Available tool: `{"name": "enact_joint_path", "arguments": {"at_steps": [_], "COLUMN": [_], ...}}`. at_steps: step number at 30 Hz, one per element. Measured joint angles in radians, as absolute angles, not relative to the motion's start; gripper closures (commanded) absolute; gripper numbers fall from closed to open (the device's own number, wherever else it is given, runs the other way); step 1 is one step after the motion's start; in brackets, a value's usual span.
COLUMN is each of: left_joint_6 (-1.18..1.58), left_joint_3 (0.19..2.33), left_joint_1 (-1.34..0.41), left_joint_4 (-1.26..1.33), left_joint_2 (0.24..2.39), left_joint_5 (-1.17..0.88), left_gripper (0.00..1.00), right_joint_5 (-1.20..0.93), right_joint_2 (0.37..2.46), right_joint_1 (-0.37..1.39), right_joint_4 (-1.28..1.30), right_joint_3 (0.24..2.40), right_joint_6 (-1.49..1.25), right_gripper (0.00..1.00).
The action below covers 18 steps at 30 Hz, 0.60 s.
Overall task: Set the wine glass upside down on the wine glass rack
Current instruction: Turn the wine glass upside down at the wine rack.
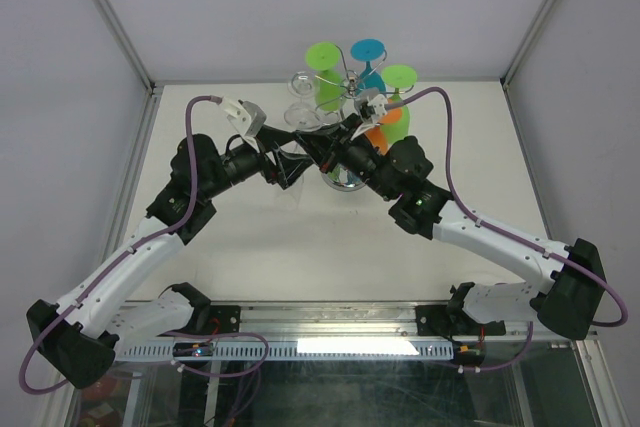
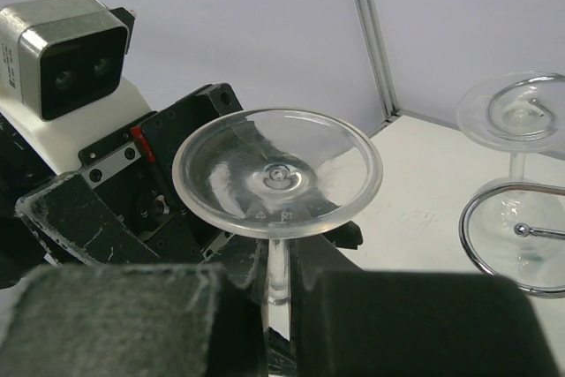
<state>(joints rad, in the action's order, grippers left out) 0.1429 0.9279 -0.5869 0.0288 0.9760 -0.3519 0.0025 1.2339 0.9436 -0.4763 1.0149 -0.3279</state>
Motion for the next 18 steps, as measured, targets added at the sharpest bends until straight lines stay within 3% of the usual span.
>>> {"name": "enact_joint_path", "arguments": {"at_steps": [4, 14, 18], "left_joint_6": [0.142, 0.138, 0.138], "left_joint_3": [0.929, 0.941, 0.942], "left_joint_1": [-0.587, -0.587, -0.587], "left_joint_4": [0.023, 0.021, 0.021], "left_joint_2": [0.974, 0.974, 0.974], "left_joint_5": [-0.342, -0.342, -0.342], "left_gripper": [0.29, 0.54, 0.50], "right_joint_5": [0.003, 0.004, 0.004], "right_joint_2": [1.234, 1.234, 1.234], "right_joint_1": [0.943, 0.943, 0.943], "right_joint_4": [-0.464, -0.448, -0.448], "right_joint_3": [1.015, 1.015, 1.015], "right_joint_6": [-0.309, -0.284, -0.281], "right_gripper": [1.00, 1.00, 1.00]}}
